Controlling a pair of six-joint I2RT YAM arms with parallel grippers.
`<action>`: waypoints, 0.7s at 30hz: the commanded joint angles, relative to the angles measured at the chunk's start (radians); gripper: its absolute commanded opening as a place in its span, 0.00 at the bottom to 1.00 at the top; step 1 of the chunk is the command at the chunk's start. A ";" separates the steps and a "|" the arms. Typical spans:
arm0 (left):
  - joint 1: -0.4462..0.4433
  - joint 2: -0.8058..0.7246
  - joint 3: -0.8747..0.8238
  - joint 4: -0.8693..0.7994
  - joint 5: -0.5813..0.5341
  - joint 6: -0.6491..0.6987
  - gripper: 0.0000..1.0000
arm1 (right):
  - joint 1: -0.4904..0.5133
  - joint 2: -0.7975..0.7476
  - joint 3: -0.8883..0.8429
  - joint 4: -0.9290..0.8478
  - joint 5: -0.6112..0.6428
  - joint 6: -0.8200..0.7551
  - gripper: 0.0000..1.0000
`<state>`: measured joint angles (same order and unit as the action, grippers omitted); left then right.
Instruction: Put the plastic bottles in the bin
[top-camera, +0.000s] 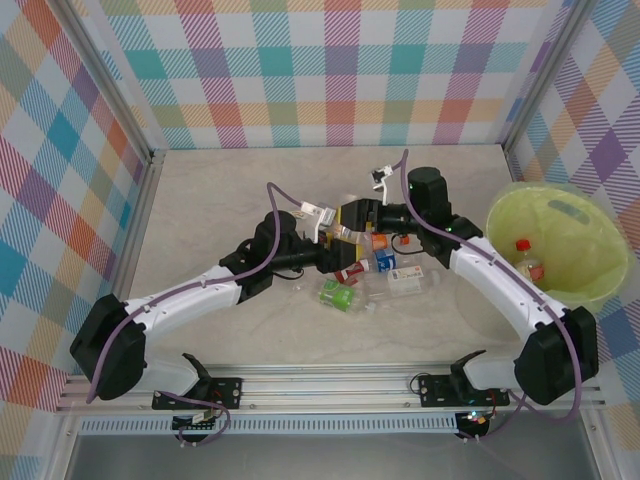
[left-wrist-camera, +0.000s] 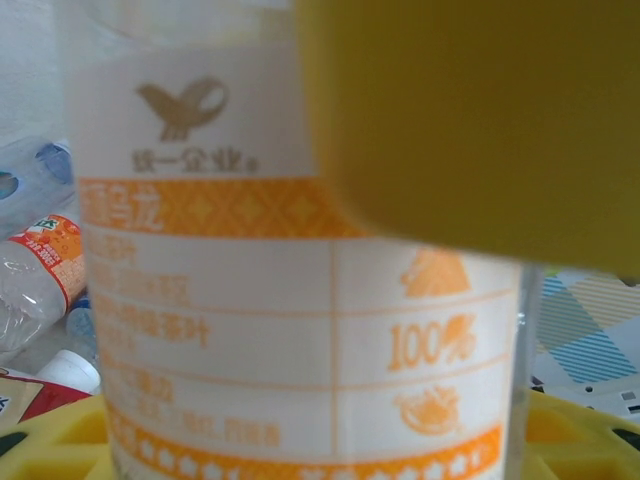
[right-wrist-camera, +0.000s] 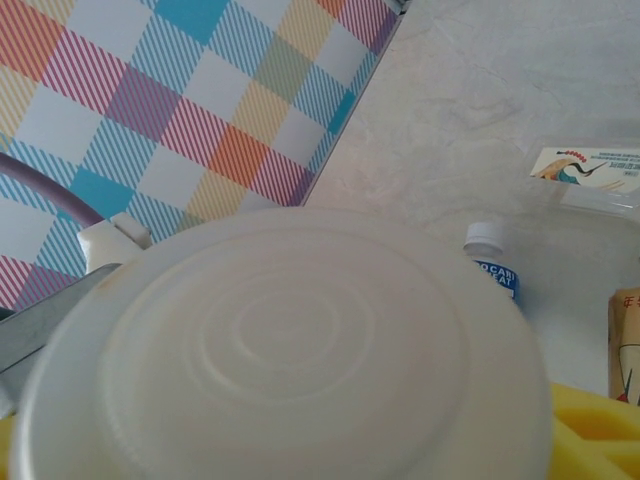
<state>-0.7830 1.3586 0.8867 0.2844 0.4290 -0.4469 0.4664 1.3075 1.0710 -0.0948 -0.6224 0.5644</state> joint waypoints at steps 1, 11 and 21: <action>-0.005 -0.002 -0.004 0.064 0.012 0.001 0.30 | 0.006 -0.038 0.010 0.027 -0.023 -0.027 0.66; -0.005 -0.011 -0.014 0.034 -0.034 -0.008 0.85 | 0.006 -0.080 0.000 0.019 0.079 -0.067 0.50; -0.001 -0.140 -0.131 -0.011 -0.327 -0.031 1.00 | 0.005 -0.203 0.180 -0.408 0.582 -0.311 0.50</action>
<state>-0.7906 1.2755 0.8043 0.3126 0.2749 -0.4664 0.4812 1.1755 1.1736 -0.3511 -0.2825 0.3752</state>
